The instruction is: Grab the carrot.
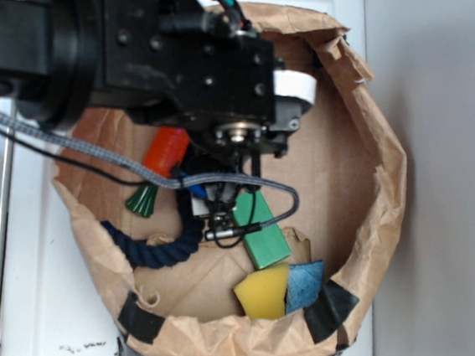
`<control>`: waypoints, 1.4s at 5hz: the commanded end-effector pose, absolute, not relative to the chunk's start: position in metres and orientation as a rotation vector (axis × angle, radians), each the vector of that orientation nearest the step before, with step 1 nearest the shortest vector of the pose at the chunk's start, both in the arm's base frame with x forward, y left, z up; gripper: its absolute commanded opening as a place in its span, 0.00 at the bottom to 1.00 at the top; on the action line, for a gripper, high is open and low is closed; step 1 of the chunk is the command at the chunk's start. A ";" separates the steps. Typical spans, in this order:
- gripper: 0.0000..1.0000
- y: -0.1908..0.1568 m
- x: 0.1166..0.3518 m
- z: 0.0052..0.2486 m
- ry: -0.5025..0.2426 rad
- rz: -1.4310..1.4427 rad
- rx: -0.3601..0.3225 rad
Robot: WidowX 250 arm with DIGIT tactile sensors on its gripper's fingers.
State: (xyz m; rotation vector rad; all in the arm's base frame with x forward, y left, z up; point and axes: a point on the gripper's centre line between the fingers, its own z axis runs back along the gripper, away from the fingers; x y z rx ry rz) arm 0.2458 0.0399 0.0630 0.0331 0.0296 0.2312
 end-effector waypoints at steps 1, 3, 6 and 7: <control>1.00 0.055 0.215 0.079 0.006 0.319 -0.023; 1.00 0.048 0.206 0.059 -0.071 0.362 -0.009; 1.00 0.025 0.205 0.018 -0.163 0.415 0.050; 0.94 0.017 0.207 0.013 -0.165 0.435 0.071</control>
